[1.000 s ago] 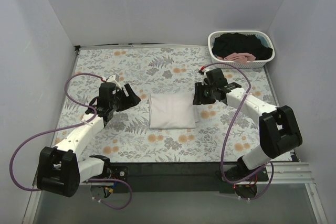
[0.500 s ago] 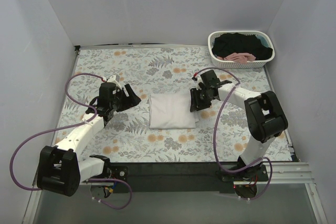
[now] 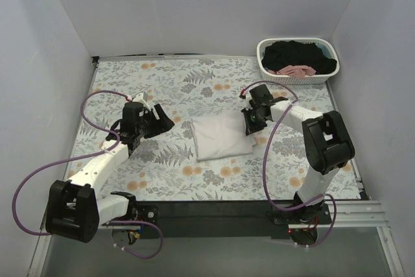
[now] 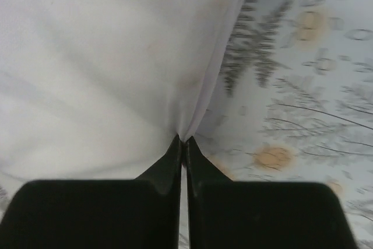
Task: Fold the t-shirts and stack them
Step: Neatly place the folded tshirt to the corner
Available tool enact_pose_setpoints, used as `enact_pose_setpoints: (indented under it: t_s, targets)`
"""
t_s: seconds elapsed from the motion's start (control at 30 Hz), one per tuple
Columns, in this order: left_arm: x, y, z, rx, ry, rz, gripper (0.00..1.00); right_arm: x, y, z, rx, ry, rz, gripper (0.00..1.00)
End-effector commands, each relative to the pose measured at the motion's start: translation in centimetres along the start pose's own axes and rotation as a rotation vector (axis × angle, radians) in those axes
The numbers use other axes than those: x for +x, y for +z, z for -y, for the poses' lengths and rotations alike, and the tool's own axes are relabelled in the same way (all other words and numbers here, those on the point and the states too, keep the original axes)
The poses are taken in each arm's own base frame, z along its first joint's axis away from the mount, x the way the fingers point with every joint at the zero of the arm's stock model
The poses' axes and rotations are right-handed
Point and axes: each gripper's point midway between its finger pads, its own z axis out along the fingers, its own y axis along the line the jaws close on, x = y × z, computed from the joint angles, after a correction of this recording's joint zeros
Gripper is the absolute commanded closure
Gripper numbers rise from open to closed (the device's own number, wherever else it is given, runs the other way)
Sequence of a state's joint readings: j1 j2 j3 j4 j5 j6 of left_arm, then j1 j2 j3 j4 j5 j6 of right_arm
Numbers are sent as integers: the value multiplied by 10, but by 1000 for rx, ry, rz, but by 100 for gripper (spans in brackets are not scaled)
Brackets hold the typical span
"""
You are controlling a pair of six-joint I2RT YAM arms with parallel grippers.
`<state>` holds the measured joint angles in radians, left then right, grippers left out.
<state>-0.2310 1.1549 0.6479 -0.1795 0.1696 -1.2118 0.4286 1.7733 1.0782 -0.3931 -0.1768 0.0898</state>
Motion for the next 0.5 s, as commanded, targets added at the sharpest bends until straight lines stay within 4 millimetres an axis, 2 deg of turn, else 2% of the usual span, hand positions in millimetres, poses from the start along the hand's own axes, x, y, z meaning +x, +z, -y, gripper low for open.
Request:
enact_pose_setpoints:
  t_s: [0.0, 0.03, 0.07, 0.1, 0.13, 0.2, 0.23, 0.27, 0.37, 0.4, 0.43, 0.47]
  targets:
    - [-11, -3, 9, 28, 9, 23, 32, -3, -39, 100, 418, -41, -24, 99]
    - [-10, -3, 9, 30, 10, 20, 33, -7, -47, 110, 453, -29, -11, 99]
    - [-10, -3, 10, 33, 10, 21, 33, -22, -61, 116, 479, -17, 34, 97]
    - [-11, -4, 11, 35, 10, 20, 33, -29, -70, 125, 509, -8, 56, 90]
    - [-11, -4, 11, 39, 12, 21, 33, -36, -80, 132, 555, -10, 76, 76]
    - [-12, -4, 12, 40, 12, 24, 33, -56, -95, 133, 583, -14, 121, 64]
    - [-12, -4, 13, 41, 12, 25, 33, -57, -98, 129, 567, 3, 114, 58]
    - [-12, -4, 12, 40, 13, 25, 33, -61, -100, 122, 539, 4, 121, 57]
    - [-13, -5, 12, 40, 15, 31, 33, -73, -101, 86, 451, -41, 168, 52]
    - [-14, -6, 12, 40, 15, 33, 33, -73, -95, 62, 400, -86, 167, 51]
    - [-14, -5, 13, 42, 15, 33, 33, -71, -92, 47, 372, -114, 164, 50]
    - [-14, -6, 13, 43, 18, 33, 33, -67, -85, 21, 337, -160, 152, 49]
